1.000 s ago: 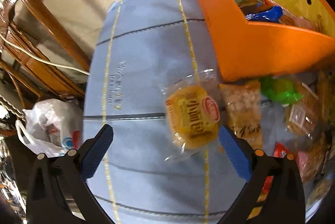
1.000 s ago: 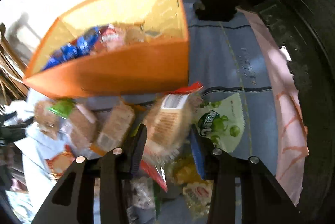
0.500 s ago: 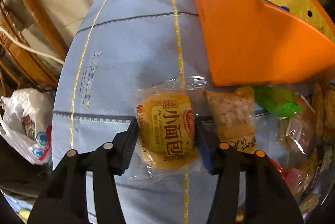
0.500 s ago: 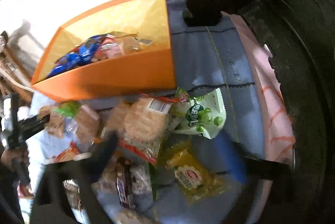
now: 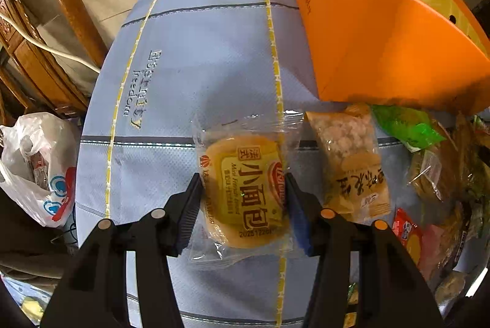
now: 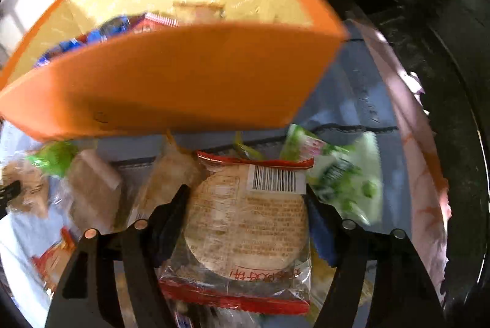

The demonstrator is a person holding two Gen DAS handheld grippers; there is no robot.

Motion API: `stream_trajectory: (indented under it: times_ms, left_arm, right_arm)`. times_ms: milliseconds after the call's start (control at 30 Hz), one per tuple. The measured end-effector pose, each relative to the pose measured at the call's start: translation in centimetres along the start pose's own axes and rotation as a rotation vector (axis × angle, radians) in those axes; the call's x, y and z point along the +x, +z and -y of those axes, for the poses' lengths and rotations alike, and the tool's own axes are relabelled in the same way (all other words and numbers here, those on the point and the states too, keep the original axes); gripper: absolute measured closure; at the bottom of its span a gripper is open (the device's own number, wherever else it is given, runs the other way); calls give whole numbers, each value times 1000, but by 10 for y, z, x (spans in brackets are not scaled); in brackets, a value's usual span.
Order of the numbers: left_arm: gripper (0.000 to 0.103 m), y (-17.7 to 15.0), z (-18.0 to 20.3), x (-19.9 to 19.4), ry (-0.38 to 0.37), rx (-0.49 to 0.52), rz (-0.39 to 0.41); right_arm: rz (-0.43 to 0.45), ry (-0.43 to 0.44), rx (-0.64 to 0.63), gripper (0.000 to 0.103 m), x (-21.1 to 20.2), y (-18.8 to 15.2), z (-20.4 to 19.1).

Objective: Organize snacks
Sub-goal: 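Carry both packets over the orange box and release them inside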

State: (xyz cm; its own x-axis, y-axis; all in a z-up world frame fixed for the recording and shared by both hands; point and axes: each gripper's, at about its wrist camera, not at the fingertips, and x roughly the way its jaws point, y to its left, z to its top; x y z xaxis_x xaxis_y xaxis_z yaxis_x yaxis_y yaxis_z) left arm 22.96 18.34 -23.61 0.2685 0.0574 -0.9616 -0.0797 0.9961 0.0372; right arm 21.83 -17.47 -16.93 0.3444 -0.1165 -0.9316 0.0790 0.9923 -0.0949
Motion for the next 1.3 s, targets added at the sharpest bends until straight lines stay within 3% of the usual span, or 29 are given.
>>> stream_trajectory:
  times_ms: [100,167,367,467,567,633,700,867,1033,1133,1167,1200,1267,1300]
  left_arm:
    - [52,0,-8,-1,-50,-48,-9]
    - [52,-2,-11,-4,-81,-71,-13]
    - [53,-6,-11,-27,-89,-37,21]
    - [53,-7,-13,-46,-77,-49,44]
    - [53,-7,-16,-74,-135,-69,60]
    - [53,1,-7,-101,-103,-36,81]
    - [53,13,4,-129,-29,2,109]
    - [53,79,31,-180,-86,-28,183]
    - [53,144,69,-180,-42,8,182]
    - [53,159,82,-177,-64,16,200]
    - [53,162,87,-174,-73,29,201]
    - [52,165,91,-169,-76,47,203]
    - [7,169,99,-162,-1,52,233]
    - [4,167,100,-158,29,45,266]
  right_arm:
    - [23,72,32,31,-30,-5,19]
    - [58,69,16,31,-52,-8,27]
    - [98,130,41,31,-92,-11,52]
    - [112,154,62,31,-107,-14,60]
    - [147,187,60,31,-123,-8,62]
    - [186,203,41,31,-136,1,60]
    - [217,239,22,31,-143,19,57]
    - [189,332,-15,31,-139,115,39]
    - [121,317,-41,31,-114,172,15]
    - [116,337,-80,30,-105,184,4]
    - [111,335,-104,22,-101,186,0]
    - [109,328,-121,3,-100,185,-3]
    - [136,297,-151,4,-96,180,-7]
    - [137,273,-154,4,-95,174,-6]
